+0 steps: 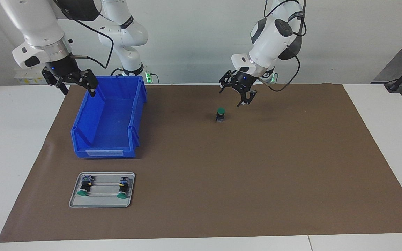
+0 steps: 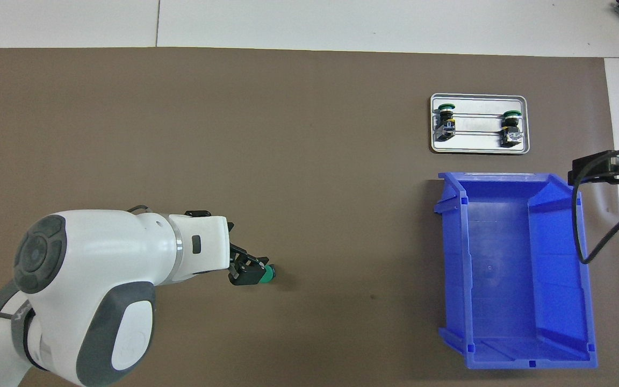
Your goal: Place and press button with both arms
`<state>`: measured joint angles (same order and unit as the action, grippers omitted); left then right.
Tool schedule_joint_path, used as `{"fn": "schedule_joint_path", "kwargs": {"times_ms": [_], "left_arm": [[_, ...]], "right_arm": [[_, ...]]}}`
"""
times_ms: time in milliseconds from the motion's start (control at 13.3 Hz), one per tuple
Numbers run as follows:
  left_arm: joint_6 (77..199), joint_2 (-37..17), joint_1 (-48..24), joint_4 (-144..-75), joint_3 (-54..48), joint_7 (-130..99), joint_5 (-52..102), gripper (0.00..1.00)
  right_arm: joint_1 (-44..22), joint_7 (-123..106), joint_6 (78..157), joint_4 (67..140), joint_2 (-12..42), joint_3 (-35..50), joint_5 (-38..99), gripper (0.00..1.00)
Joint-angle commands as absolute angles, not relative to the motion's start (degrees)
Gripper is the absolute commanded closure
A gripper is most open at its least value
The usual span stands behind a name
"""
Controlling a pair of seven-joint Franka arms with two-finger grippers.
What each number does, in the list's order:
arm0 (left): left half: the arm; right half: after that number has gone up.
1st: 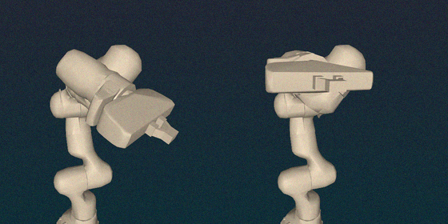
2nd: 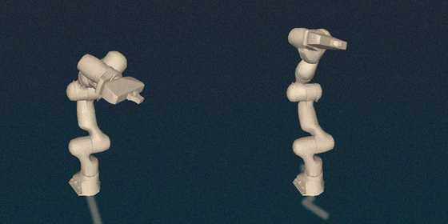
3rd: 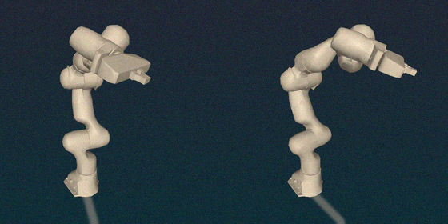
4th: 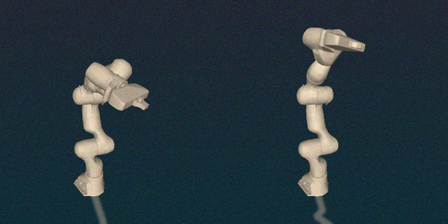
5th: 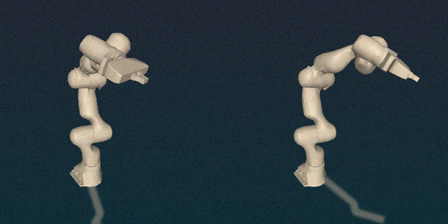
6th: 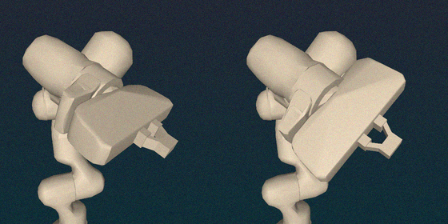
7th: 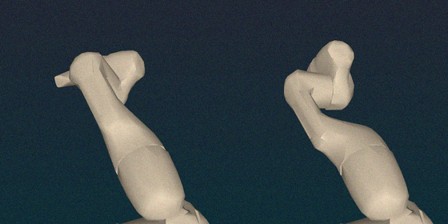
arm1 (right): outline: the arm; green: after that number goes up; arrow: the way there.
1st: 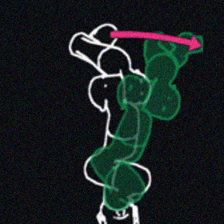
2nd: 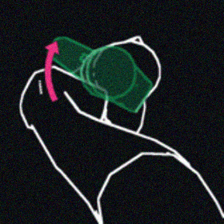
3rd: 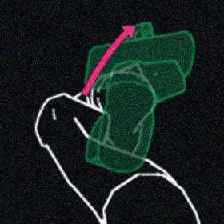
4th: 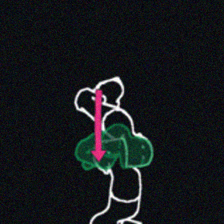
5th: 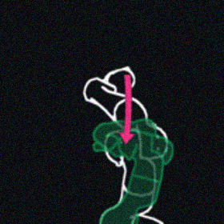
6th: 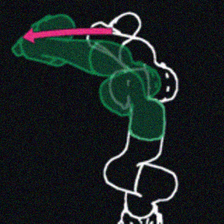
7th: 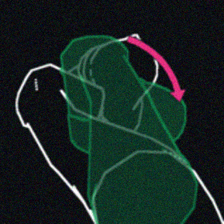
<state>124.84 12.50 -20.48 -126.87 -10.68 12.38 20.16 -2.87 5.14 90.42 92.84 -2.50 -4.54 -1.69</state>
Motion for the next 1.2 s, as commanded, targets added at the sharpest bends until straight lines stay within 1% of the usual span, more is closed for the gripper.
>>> {"fn": "schedule_joint_path", "kwargs": {"times_ms": [0, 150, 225, 375, 450, 525, 600, 675, 750, 825, 1126], "left_arm": [[123.05, 13.10, -21.18, -125.08, -12.56, -2.68, 10.39, 0.01], [122.78, 12.92, -21.62, -124.72, -13.09, -9.01, 9.93, 0.03], [122.78, 12.57, -21.71, -124.72, -13.62, -13.14, 9.84, 0.10], [122.61, 11.96, -22.93, -125.59, -14.41, -20.36, 9.49, 0.37], [122.43, 10.65, -23.46, -126.20, -14.50, -22.91, 9.49, 0.57], [122.43, 9.33, -24.16, -126.65, -14.50, -24.33, 9.41, 0.74], [122.43, 8.10, -24.34, -126.82, -14.50, -24.69, 8.19, 0.85], [122.43, 7.56, -24.35, -126.83, -14.59, -26.00, 6.61, 0.93], [122.43, 6.86, -24.35, -126.83, -14.50, -26.54, 5.81, 0.98], [122.52, 6.51, -24.35, -126.91, -14.50, -26.54, 4.93, 1.00], [124.44, 5.71, -24.35, -127.70, -14.59, -26.72, 4.48, 1.00]], "right_arm": [[-2.11, 3.96, 89.91, 93.52, -3.43, -3.87, -1.76, 0.00], [-2.11, 3.96, 89.91, 93.52, -3.43, -3.87, -1.76, 0.00], [-2.11, 3.96, 89.91, 93.52, -3.43, -3.87, -1.67, 0.00], [-2.11, 3.96, 89.91, 93.52, -3.43, -3.87, -1.76, 0.00], [-2.11, 3.96, 89.91, 93.52, -3.43, -3.87, -1.76, 0.00], [-2.11, 3.96, 89.91, 93.52, -3.43, -3.87, -1.76, 0.00], [-2.11, 3.96, 89.91, 93.52, -3.43, -3.87, -1.76, 0.00], [-2.11, 3.96, 89.91, 93.52, -3.43, -3.87, -1.76, 0.00], [-2.11, 3.96, 89.91, 93.52, -3.43, -3.87, -1.76, 0.00], [-2.11, 3.96, 89.91, 93.52, -3.43, -3.87, -1.76, 0.00], [-2.11, 3.96, 89.91, 93.52, -3.43, -3.87, -1.76, 0.00]]}}
